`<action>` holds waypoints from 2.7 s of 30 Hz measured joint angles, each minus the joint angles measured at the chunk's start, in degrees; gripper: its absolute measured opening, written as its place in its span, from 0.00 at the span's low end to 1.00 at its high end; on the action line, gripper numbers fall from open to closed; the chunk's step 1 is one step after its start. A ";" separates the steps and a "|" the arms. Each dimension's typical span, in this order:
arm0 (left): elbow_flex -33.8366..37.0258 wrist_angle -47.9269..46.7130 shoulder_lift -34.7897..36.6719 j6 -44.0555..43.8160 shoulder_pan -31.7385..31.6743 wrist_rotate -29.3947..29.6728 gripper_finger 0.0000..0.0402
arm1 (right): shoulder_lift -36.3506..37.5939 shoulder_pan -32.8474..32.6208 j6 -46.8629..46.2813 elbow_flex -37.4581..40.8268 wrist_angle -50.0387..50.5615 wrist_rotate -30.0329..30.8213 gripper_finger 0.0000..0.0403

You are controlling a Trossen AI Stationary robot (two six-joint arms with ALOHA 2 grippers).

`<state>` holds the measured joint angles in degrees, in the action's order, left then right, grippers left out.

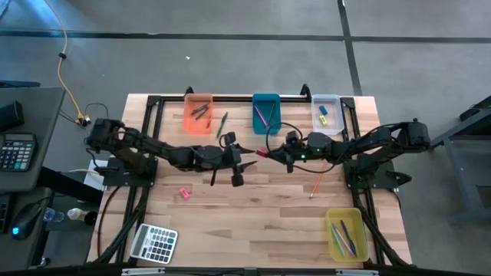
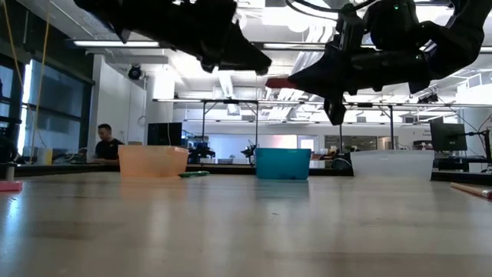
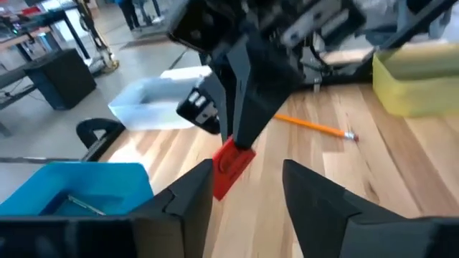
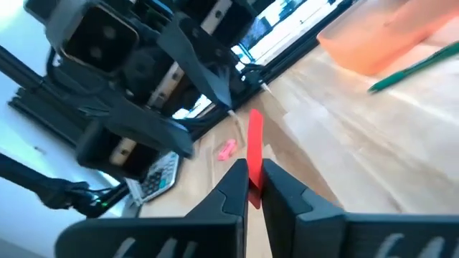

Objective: Sort crayons/erasers/pens/pencils in bins
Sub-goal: Put the orange eraser into the transparent bin

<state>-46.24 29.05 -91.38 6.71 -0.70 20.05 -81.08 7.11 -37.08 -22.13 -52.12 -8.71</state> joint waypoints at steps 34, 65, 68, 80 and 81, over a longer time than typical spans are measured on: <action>23.93 38.11 2.52 -7.18 -7.88 4.75 0.01 | 2.97 15.85 32.11 -36.37 85.56 31.25 0.03; 23.91 37.87 2.48 -7.60 -8.66 -3.17 0.00 | 0.51 43.67 33.12 -20.70 85.12 36.26 0.03; 23.91 37.87 2.48 -7.96 -8.66 -3.21 0.00 | -1.08 43.66 33.08 -20.70 85.16 36.27 0.03; 23.91 37.87 2.48 -8.06 -8.66 -3.13 0.00 | -2.56 43.58 28.52 -23.50 89.95 36.32 0.27; 23.91 37.87 2.48 -8.06 -8.66 -3.13 0.00 | -2.56 43.58 27.92 -24.46 91.51 36.31 0.30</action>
<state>-22.33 66.92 -88.90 -1.34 -9.37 16.93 -83.64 50.70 -9.17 -46.59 39.38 27.60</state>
